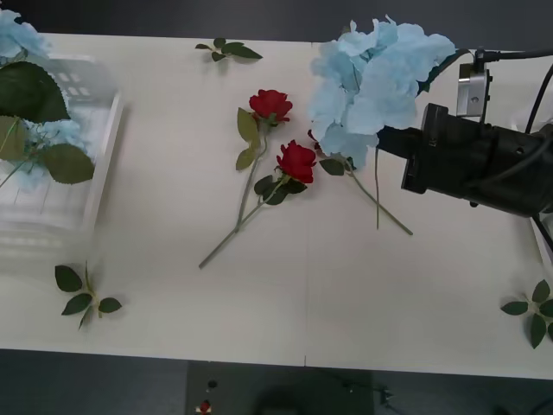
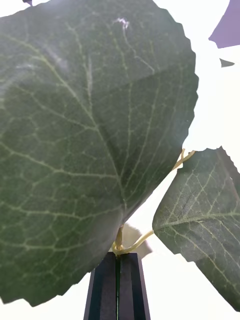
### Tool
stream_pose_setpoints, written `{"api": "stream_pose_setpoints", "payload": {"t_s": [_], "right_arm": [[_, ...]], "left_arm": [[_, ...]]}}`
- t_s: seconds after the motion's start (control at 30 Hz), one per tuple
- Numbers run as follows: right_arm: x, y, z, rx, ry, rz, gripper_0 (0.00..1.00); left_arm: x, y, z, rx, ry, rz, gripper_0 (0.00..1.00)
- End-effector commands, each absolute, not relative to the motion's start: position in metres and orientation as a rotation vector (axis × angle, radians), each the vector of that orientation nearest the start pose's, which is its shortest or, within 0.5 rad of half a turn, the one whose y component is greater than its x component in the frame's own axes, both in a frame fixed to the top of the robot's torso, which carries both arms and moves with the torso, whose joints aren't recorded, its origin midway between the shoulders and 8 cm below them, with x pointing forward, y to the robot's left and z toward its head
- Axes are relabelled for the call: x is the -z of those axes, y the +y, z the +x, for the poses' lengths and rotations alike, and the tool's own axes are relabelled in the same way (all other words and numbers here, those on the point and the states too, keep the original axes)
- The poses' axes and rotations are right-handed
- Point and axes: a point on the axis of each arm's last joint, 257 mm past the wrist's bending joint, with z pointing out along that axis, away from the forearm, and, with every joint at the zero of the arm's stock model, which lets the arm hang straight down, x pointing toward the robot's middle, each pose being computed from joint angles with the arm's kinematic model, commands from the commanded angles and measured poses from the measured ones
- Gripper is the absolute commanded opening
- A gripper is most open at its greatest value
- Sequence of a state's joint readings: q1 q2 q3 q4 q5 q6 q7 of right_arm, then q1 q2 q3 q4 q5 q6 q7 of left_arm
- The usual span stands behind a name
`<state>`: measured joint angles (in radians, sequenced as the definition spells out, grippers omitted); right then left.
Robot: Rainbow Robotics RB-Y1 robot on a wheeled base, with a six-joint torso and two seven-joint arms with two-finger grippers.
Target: Put the red flowers into the right box and the blue flowers into the left box
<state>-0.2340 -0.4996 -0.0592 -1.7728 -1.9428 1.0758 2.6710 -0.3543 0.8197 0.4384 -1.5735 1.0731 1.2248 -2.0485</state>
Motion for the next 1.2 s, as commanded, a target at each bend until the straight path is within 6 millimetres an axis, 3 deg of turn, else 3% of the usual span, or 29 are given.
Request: {"api": "stream_pose_setpoints", "payload": {"t_s": [0.03, 0.13, 0.17, 0.2, 0.23, 0.27, 0.3, 0.37, 0.5, 0.6, 0.63, 0.67, 0.73, 0.87, 0.97, 1.07, 1.2], "right_arm": [[0.027, -0.069, 0.423, -1.002, 1.237, -0.895, 0.00], [0.019, -0.058, 0.422, -1.034, 1.218, -0.885, 0.00], [0.018, -0.055, 0.422, -1.040, 1.215, -0.882, 0.00], [0.016, -0.050, 0.421, -1.050, 1.209, -0.884, 0.00], [0.014, -0.047, 0.422, -1.054, 1.206, -0.883, 0.00], [0.012, -0.042, 0.422, -1.057, 1.202, -0.884, 0.00], [0.012, -0.040, 0.422, -1.058, 1.200, -0.885, 0.00], [0.009, -0.033, 0.424, -1.059, 1.197, -0.879, 0.00], [0.006, -0.022, 0.428, -1.061, 1.194, -0.868, 0.00], [0.003, -0.015, 0.429, -1.060, 1.187, -0.866, 0.00], [0.003, -0.012, 0.429, -1.060, 1.187, -0.868, 0.00], [0.002, -0.011, 0.429, -1.062, 1.185, -0.868, 0.00], [0.002, -0.006, 0.428, -1.064, 1.185, -0.873, 0.00], [0.003, -0.003, 0.429, -1.069, 1.188, -0.866, 0.00], [0.004, 0.001, 0.429, -1.071, 1.190, -0.862, 0.00], [0.006, 0.003, 0.430, -1.071, 1.195, -0.852, 0.00], [0.005, 0.004, 0.430, -1.071, 1.195, -0.851, 0.00]], "left_arm": [[0.056, 0.476, 0.525, 0.004, 2.049, 0.258, 0.01], [0.058, 0.492, 0.521, -0.046, 2.056, 0.245, 0.06], [0.057, 0.495, 0.521, -0.058, 2.056, 0.245, 0.26], [0.058, 0.495, 0.521, -0.063, 2.057, 0.247, 0.61], [0.057, 0.496, 0.521, -0.066, 2.058, 0.249, 0.81], [0.057, 0.495, 0.521, -0.063, 2.056, 0.250, 0.96], [0.057, 0.494, 0.521, -0.062, 2.055, 0.251, 1.00], [0.057, 0.488, 0.522, -0.036, 2.049, 0.261, 1.00], [0.056, 0.453, 0.520, 0.092, 2.034, 0.338, 1.00], [0.056, 0.410, 0.513, 0.250, 2.009, 0.437, 1.00], [0.058, 0.385, 0.511, 0.333, 2.000, 0.476, 1.00], [0.058, 0.375, 0.511, 0.364, 1.993, 0.492, 1.00], [0.068, 0.336, 0.504, 0.497, 1.987, 0.550, 1.00], [0.085, 0.279, 0.496, 0.678, 1.956, 0.615, 1.00], [0.101, 0.246, 0.486, 0.752, 1.921, 0.712, 1.00], [0.117, 0.210, 0.461, 0.906, 1.870, 0.818, 1.00], [0.125, 0.182, 0.440, 1.053, 1.744, 0.915, 1.00]]}}
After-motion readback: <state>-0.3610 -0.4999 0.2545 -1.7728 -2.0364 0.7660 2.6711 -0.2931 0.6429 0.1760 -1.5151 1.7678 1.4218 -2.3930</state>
